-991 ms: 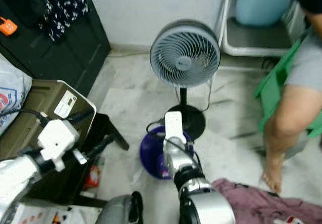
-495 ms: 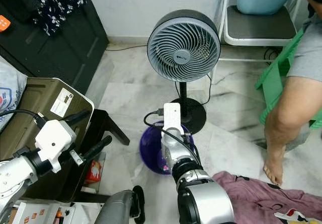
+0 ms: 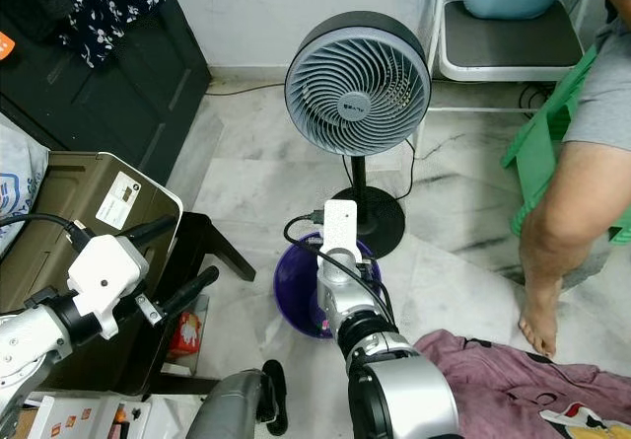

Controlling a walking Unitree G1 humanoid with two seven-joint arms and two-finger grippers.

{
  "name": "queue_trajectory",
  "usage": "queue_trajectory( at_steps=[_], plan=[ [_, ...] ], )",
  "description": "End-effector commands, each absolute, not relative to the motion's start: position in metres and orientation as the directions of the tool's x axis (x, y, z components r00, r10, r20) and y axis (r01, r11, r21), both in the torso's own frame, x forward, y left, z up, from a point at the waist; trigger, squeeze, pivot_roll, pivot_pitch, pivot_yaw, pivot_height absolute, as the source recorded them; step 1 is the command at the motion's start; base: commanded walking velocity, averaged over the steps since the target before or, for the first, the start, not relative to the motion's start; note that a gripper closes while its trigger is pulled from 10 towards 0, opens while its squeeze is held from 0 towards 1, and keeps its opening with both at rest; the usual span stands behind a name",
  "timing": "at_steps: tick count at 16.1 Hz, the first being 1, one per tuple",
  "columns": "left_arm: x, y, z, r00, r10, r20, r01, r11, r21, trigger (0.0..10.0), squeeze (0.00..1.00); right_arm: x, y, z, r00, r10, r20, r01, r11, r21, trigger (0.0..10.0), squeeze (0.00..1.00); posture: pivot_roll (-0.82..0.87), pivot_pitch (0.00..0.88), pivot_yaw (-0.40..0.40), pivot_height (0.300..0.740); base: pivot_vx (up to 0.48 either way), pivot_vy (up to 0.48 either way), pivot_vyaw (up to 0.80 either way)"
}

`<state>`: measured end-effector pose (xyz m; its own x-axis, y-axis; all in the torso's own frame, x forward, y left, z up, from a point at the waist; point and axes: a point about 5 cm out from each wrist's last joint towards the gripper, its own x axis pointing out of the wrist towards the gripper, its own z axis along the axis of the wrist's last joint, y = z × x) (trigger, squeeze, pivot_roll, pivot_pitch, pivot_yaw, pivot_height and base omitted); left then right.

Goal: Clean up the room

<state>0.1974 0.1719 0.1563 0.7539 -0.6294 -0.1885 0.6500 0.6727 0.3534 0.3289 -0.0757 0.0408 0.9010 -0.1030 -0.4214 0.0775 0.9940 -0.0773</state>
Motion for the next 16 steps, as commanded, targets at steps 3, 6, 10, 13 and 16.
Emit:
queue_trajectory(
  at_steps=[3,6,10,13,16],
  plan=[
    [0.197,0.177,0.159,0.755,-0.624,-0.204,0.649,0.664,0.371,10.0,0.00,0.329,-0.058,0.046,0.911,-0.064,-0.407,0.053,0.998,-0.039,10.0,1.00,0.18,0.220,0.167,0.740,0.000,0.000,0.00],
    [0.200,0.176,0.160,0.757,-0.622,-0.199,0.645,0.665,0.377,10.0,0.00,0.331,-0.058,0.049,0.916,-0.064,-0.397,0.056,0.998,-0.031,10.0,1.00,0.18,0.212,0.169,0.740,0.000,0.000,0.00],
    [0.208,0.176,0.159,0.781,-0.601,-0.172,0.614,0.686,0.390,10.0,0.00,0.336,-0.054,0.057,0.927,-0.015,-0.374,0.026,0.999,0.025,10.0,1.00,0.15,0.189,0.153,0.740,0.000,0.000,0.00],
    [0.225,0.172,0.159,0.828,-0.553,-0.095,0.542,0.745,0.389,10.0,0.00,0.332,-0.049,0.059,0.933,0.103,-0.344,-0.098,0.995,0.031,10.0,1.00,0.08,0.137,0.108,0.740,0.000,0.000,0.00],
    [0.245,0.167,0.158,0.875,-0.484,-0.001,0.451,0.815,0.363,10.0,0.00,0.319,-0.059,0.073,0.926,0.253,-0.282,-0.251,0.967,0.042,10.0,1.00,-0.01,0.072,0.058,0.740,0.000,0.000,0.00]
  ],
)
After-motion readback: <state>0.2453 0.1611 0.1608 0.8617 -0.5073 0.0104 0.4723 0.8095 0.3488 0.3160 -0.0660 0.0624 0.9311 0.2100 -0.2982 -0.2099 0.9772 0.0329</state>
